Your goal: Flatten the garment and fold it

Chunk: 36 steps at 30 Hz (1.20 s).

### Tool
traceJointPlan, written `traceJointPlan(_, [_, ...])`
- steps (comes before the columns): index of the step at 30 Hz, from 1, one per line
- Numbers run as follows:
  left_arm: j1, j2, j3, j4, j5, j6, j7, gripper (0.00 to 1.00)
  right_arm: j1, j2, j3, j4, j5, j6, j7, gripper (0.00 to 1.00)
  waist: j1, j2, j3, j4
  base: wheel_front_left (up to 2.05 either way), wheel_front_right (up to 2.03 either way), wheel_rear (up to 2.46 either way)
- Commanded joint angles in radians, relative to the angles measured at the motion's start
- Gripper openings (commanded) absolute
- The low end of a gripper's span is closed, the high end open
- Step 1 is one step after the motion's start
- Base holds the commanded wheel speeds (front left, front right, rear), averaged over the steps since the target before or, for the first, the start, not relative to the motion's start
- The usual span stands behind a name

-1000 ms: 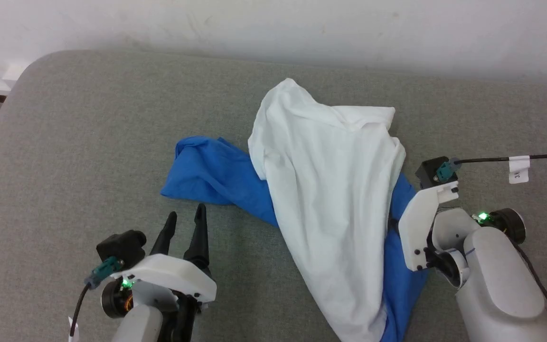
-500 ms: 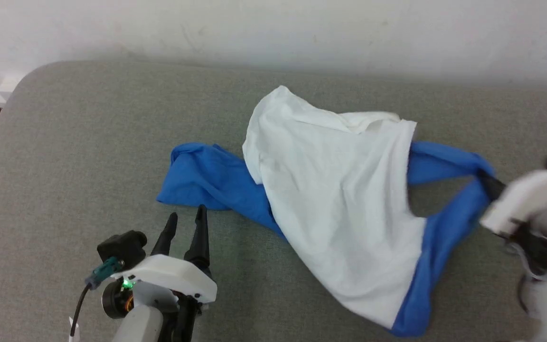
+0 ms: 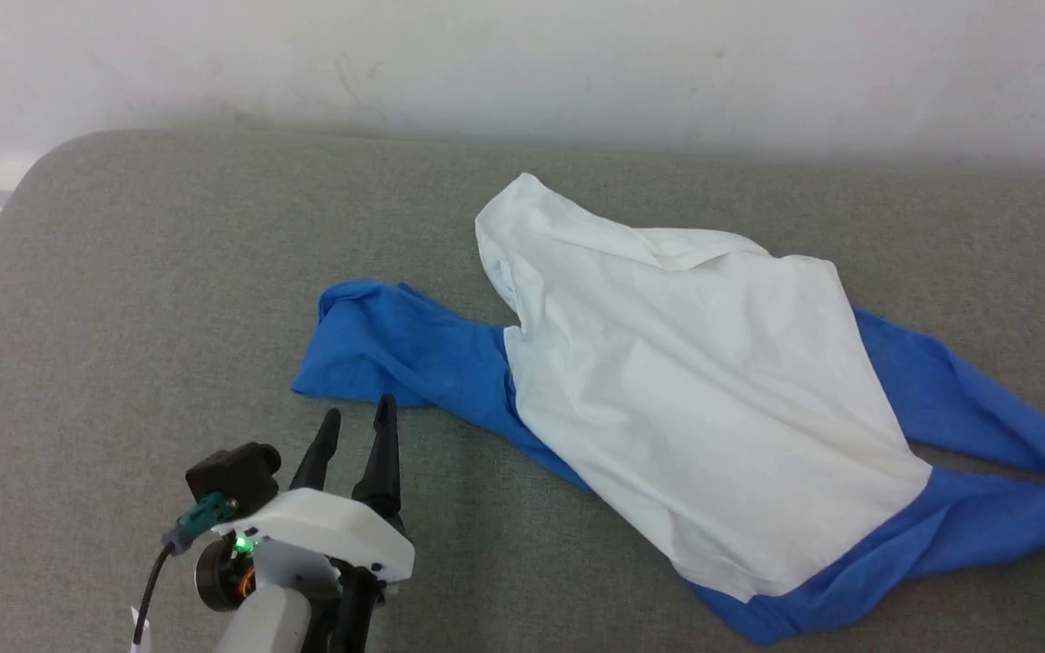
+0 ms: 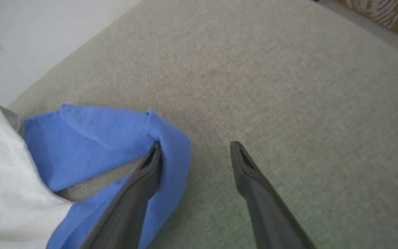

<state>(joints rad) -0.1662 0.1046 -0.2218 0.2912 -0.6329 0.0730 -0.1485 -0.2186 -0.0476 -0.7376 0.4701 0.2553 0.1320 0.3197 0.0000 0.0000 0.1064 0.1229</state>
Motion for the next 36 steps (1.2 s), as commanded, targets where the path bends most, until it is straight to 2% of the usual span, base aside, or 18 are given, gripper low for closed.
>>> traceJointPlan(1, [0.011, 0.009, 0.000, -0.003, -0.005, 0.007, 0.003, 1.00, 0.000, -0.003, 0.013, -0.046, -0.014, -0.001, -0.041, 1.00, 0.0000, 0.0000, -0.007, -0.005, 0.00, 0.00, 0.00])
traceJointPlan(7, [0.020, 0.017, -0.003, -0.012, -0.005, 0.013, 0.010, 1.00, 0.057, -0.003, 0.194, -0.278, -0.081, -0.001, -0.076, 1.00, 0.0000, 0.0000, -0.019, -0.016, 0.00, 0.00, 0.00])
traceJointPlan(11, [0.022, 0.018, -0.006, -0.019, -0.007, 0.016, 0.013, 1.00, 0.084, -0.003, 0.386, -0.363, -0.042, -0.001, 0.010, 1.00, 0.0000, 0.0000, -0.019, -0.027, 0.00, 0.00, 0.00])
traceJointPlan(13, [0.020, 0.016, -0.010, -0.022, -0.007, 0.016, 0.015, 1.00, 0.075, -0.003, 0.452, -0.368, -0.070, -0.001, 0.068, 1.00, 0.0000, 0.0000, -0.015, -0.028, 0.00, 0.00, 0.00])
traceJointPlan(17, [0.007, 0.013, -0.019, -0.027, -0.007, 0.015, 0.018, 1.00, -0.013, -0.003, 0.542, -0.321, -0.153, -0.001, 0.194, 1.00, 0.0000, 0.0000, 0.002, -0.020, 0.00, 0.00, 0.00])
traceJointPlan(21, [-0.010, 0.012, -0.027, -0.027, -0.007, 0.008, 0.018, 1.00, -0.144, -0.006, 0.650, -0.222, -0.239, -0.001, 0.312, 1.00, 0.0000, 0.0000, 0.032, 0.004, 0.00, 0.00, 0.00])
traceJointPlan(26, [-0.031, 0.003, -0.038, -0.017, -0.012, 0.002, 0.015, 1.00, -0.249, -0.072, 0.828, -0.059, -0.310, -0.001, 0.452, 1.00, 0.0000, 0.0000, 0.068, 0.052, 0.00, 0.00, 0.00])
traceJointPlan(30, [-0.038, -0.004, -0.038, -0.011, -0.022, -0.003, 0.003, 1.00, -0.275, -0.126, 0.981, 0.036, -0.266, -0.001, 0.565, 1.00, 0.0000, 0.0000, 0.088, 0.077, 0.00, 0.00, 0.00])
traceJointPlan(32, [-0.042, -0.007, -0.041, -0.007, -0.024, -0.005, -0.001, 1.00, -0.280, -0.149, 1.019, 0.065, -0.224, -0.001, 0.611, 1.00, 0.0000, 0.0000, 0.095, 0.089, 0.00, 0.00, 0.00])
traceJointPlan(33, [-0.043, -0.007, -0.042, -0.005, -0.024, -0.005, -0.003, 1.00, -0.283, -0.158, 1.030, 0.074, -0.206, -0.001, 0.631, 0.95, 0.0000, 0.0000, 0.098, 0.093, 0.00, 0.00, 0.00])
traceJointPlan(34, [-0.044, -0.008, -0.043, -0.004, -0.024, -0.006, -0.005, 1.00, -0.287, -0.165, 1.040, 0.078, -0.186, -0.001, 0.643, 0.24, 0.0000, 0.0000, 0.101, 0.096, 0.00, 0.00, 0.00])
traceJointPlan(35, [-0.045, -0.008, -0.044, -0.003, -0.024, -0.006, -0.007, 1.00, -0.293, -0.170, 1.042, 0.078, -0.166, -0.001, 0.645, 0.00, 0.0000, 0.0000, 0.105, 0.099, 0.00, 0.00, 0.00])
traceJointPlan(36, [-0.047, -0.008, -0.045, -0.003, -0.024, -0.006, -0.008, 1.00, -0.301, -0.175, 1.043, 0.074, -0.152, -0.001, 0.642, 0.00, 0.0000, 0.0000, 0.109, 0.102, 0.00, 0.00, 0.00])
